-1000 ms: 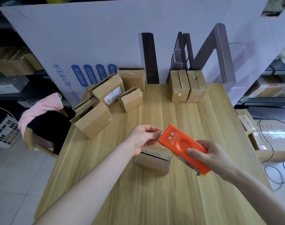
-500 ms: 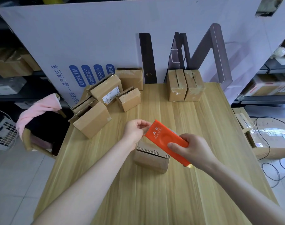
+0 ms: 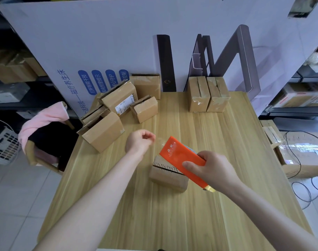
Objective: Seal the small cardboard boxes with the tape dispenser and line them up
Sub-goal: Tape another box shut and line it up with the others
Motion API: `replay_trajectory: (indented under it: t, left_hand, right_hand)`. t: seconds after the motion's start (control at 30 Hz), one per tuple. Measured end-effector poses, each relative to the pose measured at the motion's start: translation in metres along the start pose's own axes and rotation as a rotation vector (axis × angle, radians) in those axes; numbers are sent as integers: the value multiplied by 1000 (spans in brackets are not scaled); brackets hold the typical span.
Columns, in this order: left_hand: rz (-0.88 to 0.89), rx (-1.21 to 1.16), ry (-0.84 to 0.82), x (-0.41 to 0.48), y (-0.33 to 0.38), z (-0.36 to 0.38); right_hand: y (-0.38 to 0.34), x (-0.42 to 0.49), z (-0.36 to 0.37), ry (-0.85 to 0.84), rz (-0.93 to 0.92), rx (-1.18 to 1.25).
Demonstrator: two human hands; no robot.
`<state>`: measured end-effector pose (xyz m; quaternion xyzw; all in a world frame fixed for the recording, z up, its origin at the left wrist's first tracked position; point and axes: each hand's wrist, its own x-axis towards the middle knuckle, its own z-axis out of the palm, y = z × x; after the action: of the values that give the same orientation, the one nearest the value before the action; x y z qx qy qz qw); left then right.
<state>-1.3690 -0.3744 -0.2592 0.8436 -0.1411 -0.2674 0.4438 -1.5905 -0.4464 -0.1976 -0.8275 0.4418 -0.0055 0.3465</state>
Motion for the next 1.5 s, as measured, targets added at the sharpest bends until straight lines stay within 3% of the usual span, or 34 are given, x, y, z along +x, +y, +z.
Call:
replay_trajectory:
  t: [0.13,0.27,0.5,0.93,1.13,1.5]
  left_hand:
    - [-107,-6,71,16,-21,-25]
    - [-148,22,-54,7,-45,-13]
    - [-238,-9,-89,1,-74,13]
    - [-265,21,-16,16,-97,18]
    - [-321,57,-50,18,-110,25]
    - [-443,-88,-129,25,-118,57]
  right_hand:
    - [35,-9,-14,-53,60,39]
    - [63,-5,-19,-140,125,13]
    - [85,7,-13,-213,178,-123]
    - [84,33,11,-293,228,-142]
    - [84,44,25,-322,244,-264]
    - [81,61,31,-324,301,-320]
